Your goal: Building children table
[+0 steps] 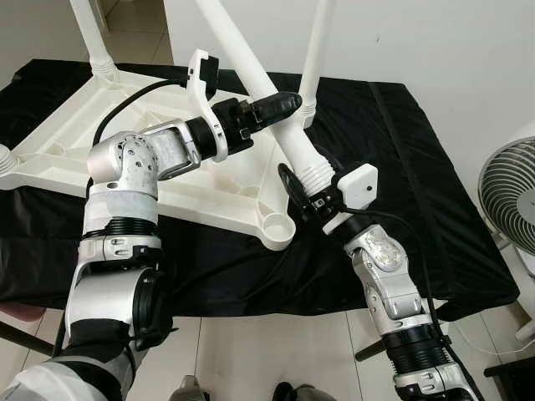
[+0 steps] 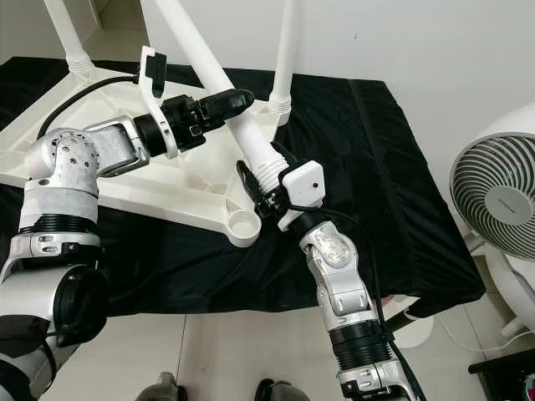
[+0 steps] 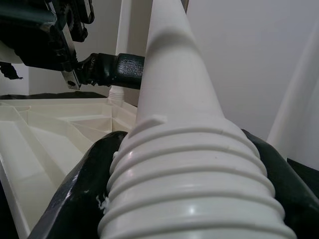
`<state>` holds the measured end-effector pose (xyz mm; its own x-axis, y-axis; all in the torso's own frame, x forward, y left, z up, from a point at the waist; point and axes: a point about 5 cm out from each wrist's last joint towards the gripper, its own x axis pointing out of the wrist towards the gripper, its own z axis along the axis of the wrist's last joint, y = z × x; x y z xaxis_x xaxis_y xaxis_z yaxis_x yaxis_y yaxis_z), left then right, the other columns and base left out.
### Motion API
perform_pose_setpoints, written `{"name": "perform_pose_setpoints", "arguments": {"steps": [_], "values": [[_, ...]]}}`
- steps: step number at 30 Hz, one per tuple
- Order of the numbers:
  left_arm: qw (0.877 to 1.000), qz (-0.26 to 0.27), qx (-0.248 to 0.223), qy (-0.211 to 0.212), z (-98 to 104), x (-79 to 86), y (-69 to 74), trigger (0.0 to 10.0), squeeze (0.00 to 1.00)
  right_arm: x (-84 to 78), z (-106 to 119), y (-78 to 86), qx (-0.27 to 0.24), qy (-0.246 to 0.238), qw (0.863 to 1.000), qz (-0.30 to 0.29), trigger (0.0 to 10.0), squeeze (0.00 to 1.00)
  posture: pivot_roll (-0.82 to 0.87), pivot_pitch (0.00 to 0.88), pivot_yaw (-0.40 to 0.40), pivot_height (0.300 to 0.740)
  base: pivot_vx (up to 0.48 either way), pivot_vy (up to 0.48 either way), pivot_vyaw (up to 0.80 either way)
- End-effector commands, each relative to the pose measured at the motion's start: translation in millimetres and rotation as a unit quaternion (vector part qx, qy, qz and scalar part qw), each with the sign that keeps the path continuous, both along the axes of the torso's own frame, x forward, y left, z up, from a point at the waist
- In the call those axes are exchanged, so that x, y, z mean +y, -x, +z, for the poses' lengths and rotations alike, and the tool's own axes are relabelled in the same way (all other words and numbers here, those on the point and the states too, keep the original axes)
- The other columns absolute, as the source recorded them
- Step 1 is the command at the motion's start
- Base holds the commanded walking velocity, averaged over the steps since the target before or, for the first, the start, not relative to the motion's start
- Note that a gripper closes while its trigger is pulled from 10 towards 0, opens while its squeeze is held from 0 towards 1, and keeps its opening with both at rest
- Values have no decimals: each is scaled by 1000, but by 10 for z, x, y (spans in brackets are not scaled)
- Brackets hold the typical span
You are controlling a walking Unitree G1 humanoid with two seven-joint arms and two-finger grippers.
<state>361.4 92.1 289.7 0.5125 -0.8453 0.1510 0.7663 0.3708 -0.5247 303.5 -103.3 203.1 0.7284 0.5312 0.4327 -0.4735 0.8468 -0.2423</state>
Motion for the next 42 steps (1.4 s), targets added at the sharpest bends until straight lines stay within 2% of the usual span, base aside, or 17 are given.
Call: {"name": "perform_pose_setpoints", "arguments": {"steps": [1,10,12,20,32,33,35,36,42], "values": [[999,-36,-5,9,25,-100,56,10000,0,13,-46,-9,11,5,1000,-1,10000,0,80,50,-28,740,0,0,0],[1000,-25,3,2,32,-149,4,10000,0,80,-55,26,5,18,1000,12,10000,0,83,57,-32,740,0,0,0],[1000,-10,-9,-19,49,-132,-33,10000,0,83,-64,36,6,18,1000,12,10000,0,83,63,-31,740,0,0,0],[999,23,-18,-38,103,-54,-144,10000,0,87,-97,75,10,17,1000,11,10000,0,77,68,-24,740,0,0,0],[997,63,-29,-37,256,81,-260,10000,0,92,-155,111,19,17,1000,8,10000,0,80,74,-20,740,0,0,0],[997,67,-29,-38,259,87,-265,9529,0,92,-160,111,19,17,1000,8,10000,0,81,74,-20,740,0,0,0],[996,69,-29,-38,259,89,-270,9529,0,92,-163,112,20,18,1000,7,10000,0,81,74,-20,740,0,0,0],[997,68,-29,-37,256,86,-269,0,0,92,-164,112,20,18,1000,7,10000,0,81,73,-19,740,0,0,0],[997,69,-26,-30,252,80,-273,0,0,87,-162,108,21,18,1000,5,10000,0,80,72,-19,740,0,0,0]]}}
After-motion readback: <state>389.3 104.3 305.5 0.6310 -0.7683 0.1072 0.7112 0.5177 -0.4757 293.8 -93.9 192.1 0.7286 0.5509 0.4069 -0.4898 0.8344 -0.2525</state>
